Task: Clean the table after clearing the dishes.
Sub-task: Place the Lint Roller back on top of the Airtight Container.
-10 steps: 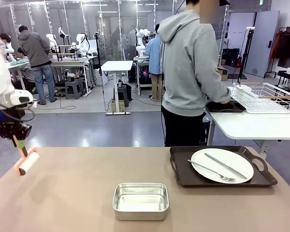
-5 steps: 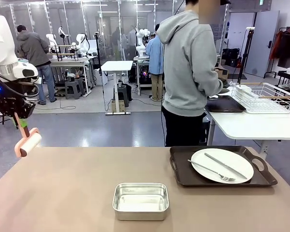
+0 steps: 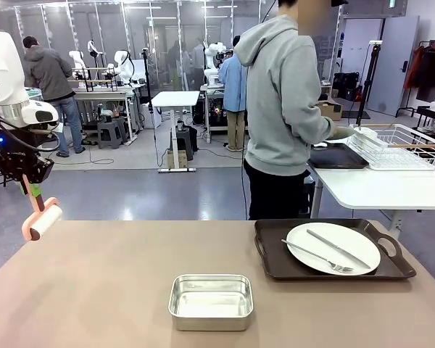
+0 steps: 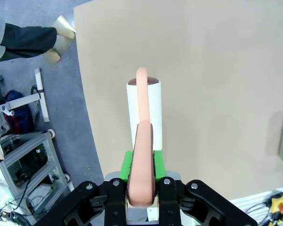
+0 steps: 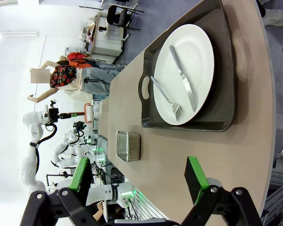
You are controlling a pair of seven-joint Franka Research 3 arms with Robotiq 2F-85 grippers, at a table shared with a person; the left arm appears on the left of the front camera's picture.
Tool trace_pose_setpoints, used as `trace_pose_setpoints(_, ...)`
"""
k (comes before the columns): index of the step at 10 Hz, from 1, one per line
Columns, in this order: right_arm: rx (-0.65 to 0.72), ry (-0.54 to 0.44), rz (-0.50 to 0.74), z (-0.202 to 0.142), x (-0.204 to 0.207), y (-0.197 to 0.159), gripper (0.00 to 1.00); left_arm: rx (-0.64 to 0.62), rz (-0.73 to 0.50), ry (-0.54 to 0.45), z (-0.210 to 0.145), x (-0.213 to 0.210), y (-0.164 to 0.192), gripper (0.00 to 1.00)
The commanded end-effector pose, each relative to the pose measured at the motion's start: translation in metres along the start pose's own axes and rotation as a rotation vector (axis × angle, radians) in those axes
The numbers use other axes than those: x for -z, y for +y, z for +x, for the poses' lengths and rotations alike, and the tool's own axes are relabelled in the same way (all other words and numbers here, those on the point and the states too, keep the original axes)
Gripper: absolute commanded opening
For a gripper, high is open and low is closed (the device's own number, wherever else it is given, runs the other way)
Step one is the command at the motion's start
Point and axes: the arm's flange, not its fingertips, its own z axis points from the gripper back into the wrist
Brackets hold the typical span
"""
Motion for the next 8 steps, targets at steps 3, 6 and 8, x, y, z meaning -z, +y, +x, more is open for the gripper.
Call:
trace_pose_setpoints(3,-0.001,0.000,0.000,-0.001,0.000,0.003,1.00,0.001,0.005,-0.023,-0.002,-0.002,0.002,0.21)
trace_pose_setpoints(6,-0.001,0.000,0.000,-0.001,0.000,0.003,1.00,0.000,0.000,-0.001,0.000,0.000,0.000,0.21)
trace_pose_setpoints(8,-0.001,0.000,0.000,-0.001,0.000,0.003,1.00,0.114,0.033,-0.013,0.017,-0.007,-0.035,0.21)
